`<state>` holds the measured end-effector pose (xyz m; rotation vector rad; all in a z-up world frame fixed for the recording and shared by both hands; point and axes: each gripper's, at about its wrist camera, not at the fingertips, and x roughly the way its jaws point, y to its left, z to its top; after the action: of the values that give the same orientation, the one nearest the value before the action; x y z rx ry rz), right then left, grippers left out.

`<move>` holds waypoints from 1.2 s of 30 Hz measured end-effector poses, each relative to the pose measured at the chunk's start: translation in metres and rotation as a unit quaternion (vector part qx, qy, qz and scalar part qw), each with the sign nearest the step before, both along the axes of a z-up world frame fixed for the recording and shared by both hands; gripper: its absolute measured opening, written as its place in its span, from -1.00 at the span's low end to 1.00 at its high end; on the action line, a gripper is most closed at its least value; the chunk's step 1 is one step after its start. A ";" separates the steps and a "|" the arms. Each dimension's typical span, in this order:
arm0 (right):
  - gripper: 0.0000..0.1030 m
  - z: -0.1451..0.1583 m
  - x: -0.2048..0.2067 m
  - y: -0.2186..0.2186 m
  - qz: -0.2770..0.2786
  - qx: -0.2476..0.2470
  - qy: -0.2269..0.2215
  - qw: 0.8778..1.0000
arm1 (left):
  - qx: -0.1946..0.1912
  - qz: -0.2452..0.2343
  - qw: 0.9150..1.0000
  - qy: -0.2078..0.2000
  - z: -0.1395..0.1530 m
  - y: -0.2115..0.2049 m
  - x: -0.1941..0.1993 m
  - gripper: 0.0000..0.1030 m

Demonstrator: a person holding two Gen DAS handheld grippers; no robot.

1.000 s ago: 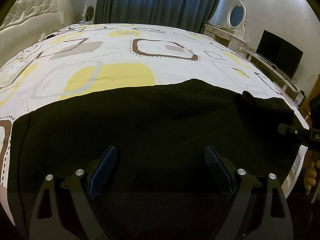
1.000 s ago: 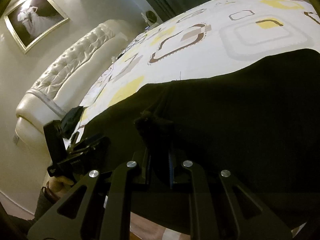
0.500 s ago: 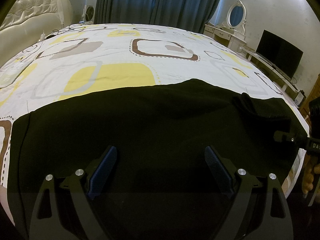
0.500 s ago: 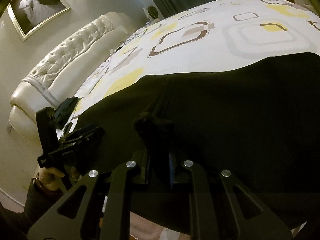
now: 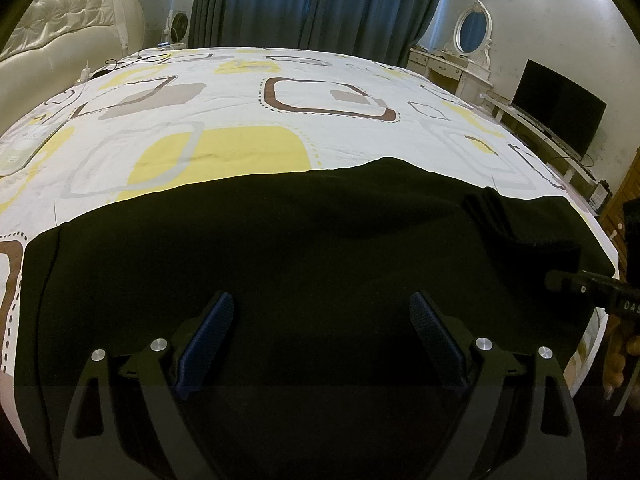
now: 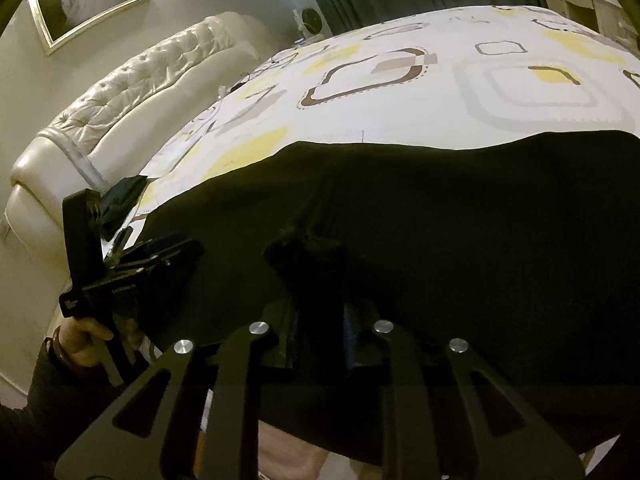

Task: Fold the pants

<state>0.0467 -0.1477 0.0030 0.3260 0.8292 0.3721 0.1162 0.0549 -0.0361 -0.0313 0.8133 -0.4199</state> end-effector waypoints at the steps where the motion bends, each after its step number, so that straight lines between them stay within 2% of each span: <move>1: -0.58 0.000 0.000 0.001 0.001 -0.001 0.000 1.000 | 0.000 0.000 1.000 0.000 0.000 0.000 0.000 0.73; 5: -0.48 0.000 -0.001 0.003 0.005 -0.002 -0.002 1.000 | 0.000 0.000 1.000 0.000 0.000 0.000 0.000 0.73; 13: -0.42 0.001 -0.003 0.006 0.011 -0.009 -0.002 1.000 | 0.000 0.000 1.000 0.001 0.000 0.000 0.000 0.73; 17: -0.23 0.003 -0.006 0.011 0.019 -0.012 -0.003 1.000 | 0.000 0.000 1.000 0.000 0.000 0.001 0.000 0.73; 23: -0.14 0.006 -0.013 0.027 0.034 -0.055 -0.011 0.998 | 0.000 0.000 1.000 0.000 0.000 0.000 0.000 0.73; 31: 0.00 0.008 -0.025 0.040 0.054 -0.078 -0.012 0.995 | -0.001 0.000 1.000 0.000 0.000 0.000 0.000 0.73; 36: -0.01 0.019 -0.032 0.037 0.059 -0.051 -0.018 0.997 | -0.008 -0.003 1.000 0.002 0.001 0.002 -0.001 0.73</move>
<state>0.0149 -0.1111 0.0223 0.1756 0.8318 0.4438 0.1151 0.0567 -0.0349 -0.0439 0.8152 -0.4322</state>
